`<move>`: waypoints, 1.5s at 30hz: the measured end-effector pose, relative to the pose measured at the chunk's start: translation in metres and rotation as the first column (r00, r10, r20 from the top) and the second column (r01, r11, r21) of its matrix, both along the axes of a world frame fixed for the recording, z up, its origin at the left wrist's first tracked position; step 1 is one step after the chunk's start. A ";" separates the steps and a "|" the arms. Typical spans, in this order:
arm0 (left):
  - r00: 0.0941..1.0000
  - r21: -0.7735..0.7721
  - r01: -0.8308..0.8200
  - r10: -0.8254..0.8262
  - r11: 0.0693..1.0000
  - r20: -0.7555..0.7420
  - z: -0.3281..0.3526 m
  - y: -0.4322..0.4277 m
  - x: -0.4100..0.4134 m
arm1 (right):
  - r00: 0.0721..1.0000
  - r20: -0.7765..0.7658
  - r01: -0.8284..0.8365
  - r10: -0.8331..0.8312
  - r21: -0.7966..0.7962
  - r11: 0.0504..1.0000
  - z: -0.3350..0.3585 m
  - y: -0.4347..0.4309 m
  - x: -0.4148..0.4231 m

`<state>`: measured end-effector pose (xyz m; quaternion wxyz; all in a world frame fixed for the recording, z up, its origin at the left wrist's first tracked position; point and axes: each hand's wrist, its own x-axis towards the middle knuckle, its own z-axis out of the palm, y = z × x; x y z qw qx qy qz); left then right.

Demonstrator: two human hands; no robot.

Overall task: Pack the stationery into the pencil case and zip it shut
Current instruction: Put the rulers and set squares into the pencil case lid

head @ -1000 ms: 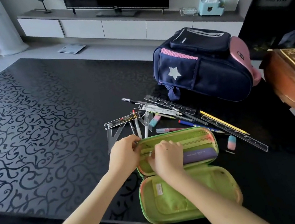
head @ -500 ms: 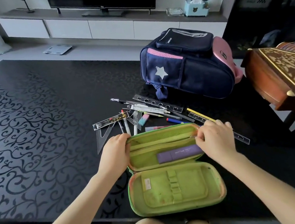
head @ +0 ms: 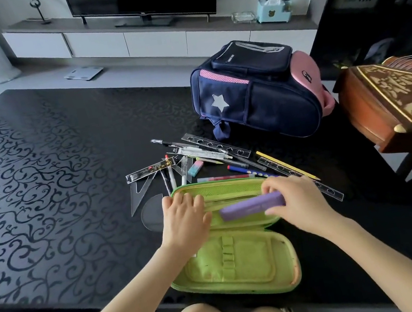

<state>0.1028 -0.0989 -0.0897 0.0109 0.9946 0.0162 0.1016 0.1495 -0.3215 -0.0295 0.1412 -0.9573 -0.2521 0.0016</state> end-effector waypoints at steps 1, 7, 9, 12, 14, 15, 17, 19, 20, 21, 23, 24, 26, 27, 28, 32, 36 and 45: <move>1.000 -0.016 -0.023 0.023 1.000 0.000 -0.001 -0.001 0.000 | 0.999 0.004 0.040 -0.040 0.096 0.995 0.007 -0.004 0.001; 0.999 -0.079 0.024 -0.021 0.997 0.039 0.000 0.001 0.001 | 0.996 0.082 0.018 -0.034 0.192 0.981 0.012 0.015 0.027; 0.993 -0.085 0.057 -0.048 0.995 0.110 0.000 0.002 -0.003 | 0.994 0.105 -0.013 0.001 0.113 0.993 0.006 0.030 0.037; 0.973 -0.121 0.124 -0.097 0.985 0.209 -0.002 0.003 -0.012 | 0.996 0.049 -0.074 0.072 0.041 0.996 0.005 0.050 0.043; 0.969 -0.122 0.137 -0.107 0.983 0.223 -0.002 0.003 -0.015 | 0.994 -0.009 -0.106 0.106 0.025 0.994 0.006 0.061 0.040; 0.969 -0.119 0.135 -0.107 0.984 0.221 -0.001 0.003 -0.016 | 0.993 -0.012 -0.120 0.121 0.008 0.993 0.006 0.065 0.037; 0.969 -0.118 0.135 -0.106 0.984 0.222 0.000 0.003 -0.018 | 0.988 0.034 -0.148 0.150 -0.046 0.988 0.004 0.071 0.029; 0.966 -0.097 0.150 -0.124 0.984 0.228 0.001 0.002 -0.020 | 0.983 0.073 -0.161 0.167 -0.090 0.983 -0.001 0.070 0.019; 0.963 -0.077 0.161 -0.139 0.984 0.233 0.000 0.001 -0.021 | 0.983 0.074 -0.159 0.167 -0.102 0.982 -0.004 0.068 0.014; 0.960 -0.061 0.169 -0.151 0.984 0.234 0.000 0.001 -0.021 | 0.987 0.053 -0.147 0.153 -0.100 0.984 -0.006 0.066 0.011; 0.961 -0.053 0.171 -0.154 0.984 0.231 0.001 0.000 -0.022 | 0.994 -0.022 -0.108 0.106 -0.056 0.993 -0.009 0.060 0.007; 0.962 -0.054 0.165 -0.149 0.985 0.227 0.002 0.000 -0.022 | 0.994 -0.059 -0.098 0.095 -0.048 0.994 -0.009 0.056 0.006; 0.970 -0.051 0.148 -0.135 0.988 0.200 0.005 -0.001 -0.023 | 0.987 -0.102 -0.132 0.123 -0.089 0.987 -0.009 0.050 0.004; 0.975 -0.045 0.142 -0.132 0.989 0.180 0.007 -0.003 -0.024 | 0.983 -0.114 -0.158 0.145 -0.114 0.981 -0.010 0.048 0.003; 0.978 -0.038 0.141 -0.133 0.989 0.162 0.007 -0.004 -0.025 | 0.979 -0.122 -0.178 0.162 -0.134 0.975 -0.009 0.046 0.001; 0.983 -0.037 0.155 -0.150 0.987 0.107 0.008 -0.006 -0.025 | 0.976 -0.125 -0.192 0.176 -0.135 0.972 -0.006 0.041 -0.005; 0.983 -0.045 0.183 -0.184 0.982 -0.023 0.014 -0.004 -0.010 | 0.966 -0.140 -0.242 0.219 -0.182 0.953 -0.005 0.037 -0.016; 0.955 -0.233 0.196 -0.239 0.953 -0.176 0.025 0.006 0.005 | 0.900 0.007 0.437 -0.437 -0.029 0.899 -0.018 -0.032 0.048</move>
